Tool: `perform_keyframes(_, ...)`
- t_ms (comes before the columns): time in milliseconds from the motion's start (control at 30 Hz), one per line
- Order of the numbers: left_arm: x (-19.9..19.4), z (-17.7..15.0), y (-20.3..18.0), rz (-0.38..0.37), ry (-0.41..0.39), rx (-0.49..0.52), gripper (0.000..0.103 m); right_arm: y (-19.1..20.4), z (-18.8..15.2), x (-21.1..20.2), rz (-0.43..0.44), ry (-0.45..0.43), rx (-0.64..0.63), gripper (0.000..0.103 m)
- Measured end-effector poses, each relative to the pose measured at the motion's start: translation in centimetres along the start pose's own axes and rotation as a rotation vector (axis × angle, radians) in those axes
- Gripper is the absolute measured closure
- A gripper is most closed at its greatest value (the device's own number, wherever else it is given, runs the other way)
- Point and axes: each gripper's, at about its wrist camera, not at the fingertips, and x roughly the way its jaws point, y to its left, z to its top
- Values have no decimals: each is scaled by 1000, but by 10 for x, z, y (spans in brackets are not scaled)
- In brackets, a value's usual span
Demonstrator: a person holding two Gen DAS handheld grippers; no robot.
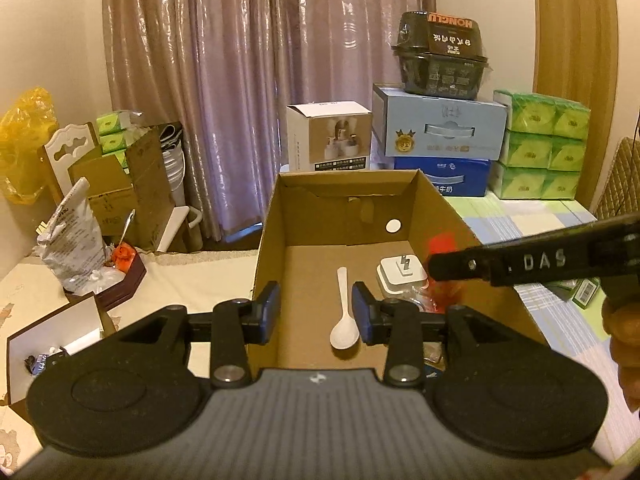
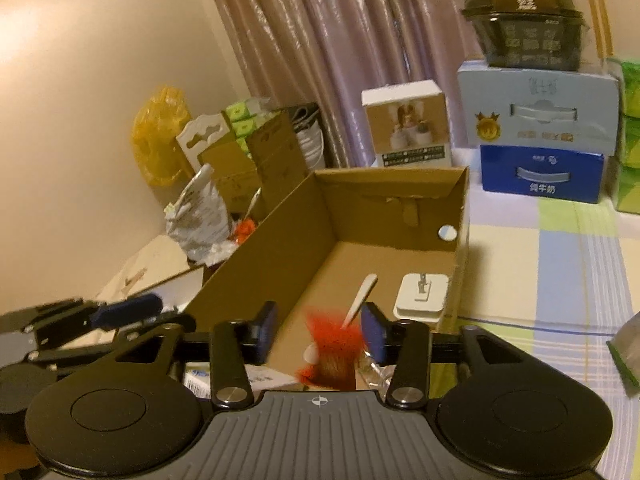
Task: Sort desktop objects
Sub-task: 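Open both grippers to drop the spoon and candy into the box, then move both tools back to the table toward the medicine boxes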
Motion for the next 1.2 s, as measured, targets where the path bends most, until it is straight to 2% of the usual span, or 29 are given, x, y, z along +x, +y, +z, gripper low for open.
perform_keyframes(100, -6, -1, -2, 5, -7, 6, 63, -7, 1, -12, -11, -19, 17, 55)
perform_keyframes(233, -11, -4, -6, 9, 2, -1, 62, -19, 0, -34, -24, -46, 50, 52)
perform_keyframes(333, -17, -6, -11, 9, 1, -7, 58, -28, -2, -54, -39, -68, 67, 46)
perform_keyframes(400, -22, -6, -15, 7, -5, -9, 51, -35, -5, -68, -51, -80, 82, 40)
perform_keyframes(467, -28, -7, -20, 1, -11, -12, 50, -44, -8, -83, -66, -93, 93, 37)
perform_keyframes(567, -37, -6, -29, -6, -13, -21, 39, -57, -16, -105, -82, -113, 111, 28)
perform_keyframes(633, -44, -5, -37, -14, -21, -16, 37, -67, -22, -123, -104, -134, 120, 23)
perform_keyframes(700, -52, -5, -48, -21, -35, -7, 29, -77, -29, -139, -134, -151, 122, 13)
perform_keyframes(833, -63, -3, -71, -46, -64, 12, 14, -97, -44, -170, -192, -176, 125, 2)
perform_keyframes(900, -68, -1, -86, -71, -75, 23, 7, -107, -51, -184, -223, -189, 132, 2)
perform_keyframes(1033, -73, 2, -115, -123, -89, 45, 2, -130, -65, -212, -283, -203, 165, 2)
perform_keyframes(1200, -75, 7, -148, -174, -99, 50, 1, -153, -82, -242, -342, -212, 183, 2)
